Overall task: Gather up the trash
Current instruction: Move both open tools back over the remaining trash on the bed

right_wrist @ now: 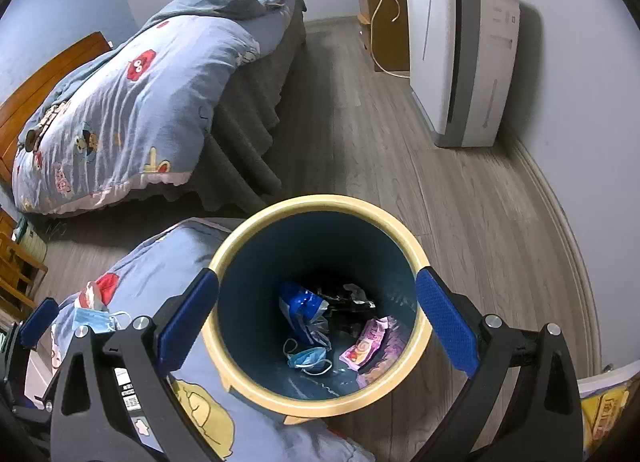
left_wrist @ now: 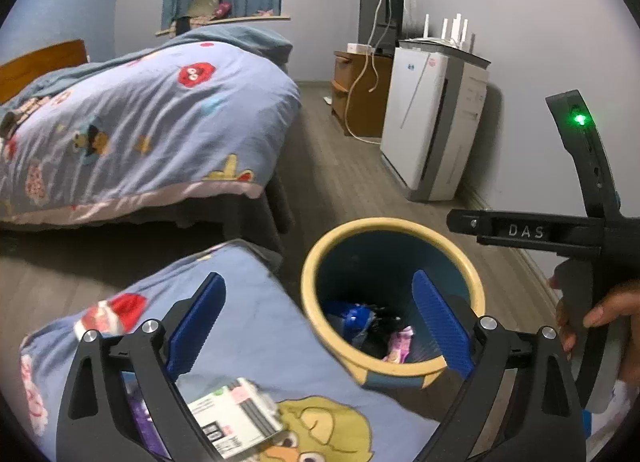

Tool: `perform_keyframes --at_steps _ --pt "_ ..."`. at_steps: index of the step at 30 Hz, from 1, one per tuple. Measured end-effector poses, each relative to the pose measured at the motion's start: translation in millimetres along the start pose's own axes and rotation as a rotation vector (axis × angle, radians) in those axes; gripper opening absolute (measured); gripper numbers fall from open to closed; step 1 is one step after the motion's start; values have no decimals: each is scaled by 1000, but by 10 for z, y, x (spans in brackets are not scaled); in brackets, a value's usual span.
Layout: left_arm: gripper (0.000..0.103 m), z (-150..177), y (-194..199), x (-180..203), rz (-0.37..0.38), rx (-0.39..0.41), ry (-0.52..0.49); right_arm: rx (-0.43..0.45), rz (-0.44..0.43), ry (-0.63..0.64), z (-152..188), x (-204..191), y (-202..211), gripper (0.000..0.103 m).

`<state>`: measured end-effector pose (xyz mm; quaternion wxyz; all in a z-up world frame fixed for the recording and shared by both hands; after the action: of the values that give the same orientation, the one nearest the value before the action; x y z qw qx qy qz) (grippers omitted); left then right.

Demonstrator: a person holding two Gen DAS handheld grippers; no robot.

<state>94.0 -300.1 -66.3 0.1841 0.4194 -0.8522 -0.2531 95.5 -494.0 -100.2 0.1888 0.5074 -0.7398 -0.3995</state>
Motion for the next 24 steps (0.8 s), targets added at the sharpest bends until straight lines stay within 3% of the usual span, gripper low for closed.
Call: perform_keyframes --at_steps 24 --pt "96 258 721 -1012 -144 23 83 -9 -24 131 224 -992 26 97"
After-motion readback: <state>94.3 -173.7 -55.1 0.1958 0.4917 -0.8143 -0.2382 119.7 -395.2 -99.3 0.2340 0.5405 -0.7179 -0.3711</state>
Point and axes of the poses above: each gripper's, at about its wrist camera, not at the fingertips, and y roughly against the way its jaws point, x to its right, z to its underside, the point moved 7 cm from there along -y, roughly the way its jaws point, and after that the axes turned 4 degrees about z, right-handed, at the moved point
